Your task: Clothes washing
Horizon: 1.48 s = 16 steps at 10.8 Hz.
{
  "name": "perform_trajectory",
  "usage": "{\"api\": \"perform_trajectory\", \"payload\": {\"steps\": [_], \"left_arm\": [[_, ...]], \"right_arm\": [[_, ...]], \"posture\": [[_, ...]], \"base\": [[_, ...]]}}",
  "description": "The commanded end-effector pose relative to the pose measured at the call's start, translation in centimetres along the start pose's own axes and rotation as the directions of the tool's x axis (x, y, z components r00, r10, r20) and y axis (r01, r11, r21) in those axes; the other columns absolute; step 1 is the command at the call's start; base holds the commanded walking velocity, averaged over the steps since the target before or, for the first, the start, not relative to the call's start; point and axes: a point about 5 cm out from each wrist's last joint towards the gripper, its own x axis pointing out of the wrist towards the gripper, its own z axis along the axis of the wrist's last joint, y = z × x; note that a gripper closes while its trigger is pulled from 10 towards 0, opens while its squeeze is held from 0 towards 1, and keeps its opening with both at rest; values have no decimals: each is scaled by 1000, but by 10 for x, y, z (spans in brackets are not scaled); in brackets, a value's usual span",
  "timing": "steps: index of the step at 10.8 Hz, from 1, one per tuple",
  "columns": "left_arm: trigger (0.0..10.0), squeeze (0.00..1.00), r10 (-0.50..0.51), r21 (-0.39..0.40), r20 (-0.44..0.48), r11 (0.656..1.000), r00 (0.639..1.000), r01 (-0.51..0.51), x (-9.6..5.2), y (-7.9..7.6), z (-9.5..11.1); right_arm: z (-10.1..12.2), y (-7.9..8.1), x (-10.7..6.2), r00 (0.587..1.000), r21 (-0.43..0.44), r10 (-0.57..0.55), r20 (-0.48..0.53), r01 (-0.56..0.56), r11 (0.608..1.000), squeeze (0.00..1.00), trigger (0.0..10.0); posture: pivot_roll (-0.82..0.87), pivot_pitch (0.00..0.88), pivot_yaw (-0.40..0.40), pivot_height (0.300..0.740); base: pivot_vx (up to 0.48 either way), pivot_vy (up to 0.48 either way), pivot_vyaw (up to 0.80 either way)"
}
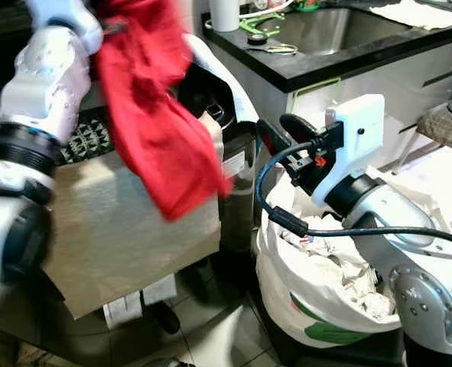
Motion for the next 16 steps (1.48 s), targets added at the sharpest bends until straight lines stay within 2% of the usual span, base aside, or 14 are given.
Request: {"api": "perform_trajectory", "payload": {"steps": [1, 2, 3, 4, 5, 6, 7, 8, 10, 11, 12, 14, 15, 16], "left_arm": [[0, 0, 67, 95, 64, 993, 996, -73, 5, 15, 12], [0, 0, 81, 178, 63, 980, 995, -91, 6, 22, 8], [0, 0, 13, 261, 9, 965, 1000, -15, 4, 27, -7], [0, 0, -110, 262, -48, 958, 993, 119, 0, 19, -19], [9882, 0, -246, 217, -102, 940, 964, 263, -4, 10, -30], [10000, 737, -369, 139, -167, 909, 914, 393, -11, 3, -45], [10000, 1000, -350, 115, -191, 920, 917, 375, -11, 6, -48], [10000, 1000, -319, 99, -199, 934, 927, 343, -9, 11, -47], [10000, 1000, -353, 88, -253, 919, 901, 385, -8, 13, -48], [10000, 1000, -345, 68, -267, 925, 900, 374, -8, 15, -47], [10000, 1000, -302, 91, -283, 936, 910, 339, -6, 20, -46], [10000, 1000, -280, 104, -316, 939, 907, 326, -7, 24, -50], [10000, 1000, -297, 51, -376, 939, 878, 340, -11, 26, -58], [10000, 443, -323, -6, -346, 940, 881, 342, -10, 24, -56]], "right_arm": [[3, 5, -1, 1000, -23, 17, 13, -17, 1000, 0, 10000], [3, 5, -2, 1000, -25, 12, 10, -12, 1000, 0, 10000], [2, 5, -5, 1000, -31, 9, -1, -9, 999, 0, 10000], [-1, 7, -7, 999, -32, 27, -20, -28, 999, 0, 10000], [-5, 9, -8, 997, -37, 56, -57, -58, 998, 0, 10000], [-9, 7, -9, 995, -41, 53, -85, -57, 998, 0, 10000], [-9, 6, -8, 996, -43, 48, -81, -52, 998, 0, 10000], [-8, 3, -6, 996, -41, 43, -79, -46, 998, 0, 10000], [-12, -3, -6, 994, -48, 14, -113, -19, 999, 0, 10000], [-1, -10, -1, 998, -34, -52, -22, 51, 998, 0, 10000], [5, -12, 0, 998, -26, -55, 5, 55, 998, 0, 10000], [2, -10, 0, 999, -36, -41, -20, 40, 999, 0, 10000], [0, -11, 0, 998, -41, -54, -33, 53, 998, 0, 10000], [0, -14, 1, 996, -44, -83, -29, 81, 996, 0, 10000]], "posture": [[-106, 0, 147, 740], [-110, 0, 150, 740], [-114, 0, 153, 740], [-116, 0, 150, 740], [-114, 0, 145, 740], [-110, 0, 138, 740], [-109, 0, 134, 740], [-106, 0, 129, 740], [-102, 0, 125, 740], [-101, 0, 125, 740], [-103, 0, 125, 740], [-103, 0, 125, 740], [-106, 0, 125, 740], [-108, 0, 127, 740]], "base": [[0, 0, 0], [0, 0, 0], [0, 0, 0], [0, 0, 0], [0, 0, 0], [0, 0, 0], [0, 0, 0], [0, 0, 0], [0, 0, 0], [0, 0, 0], [0, 0, 0], [0, 0, 0], [0, 0, 0], [0, 0, 0]]}}
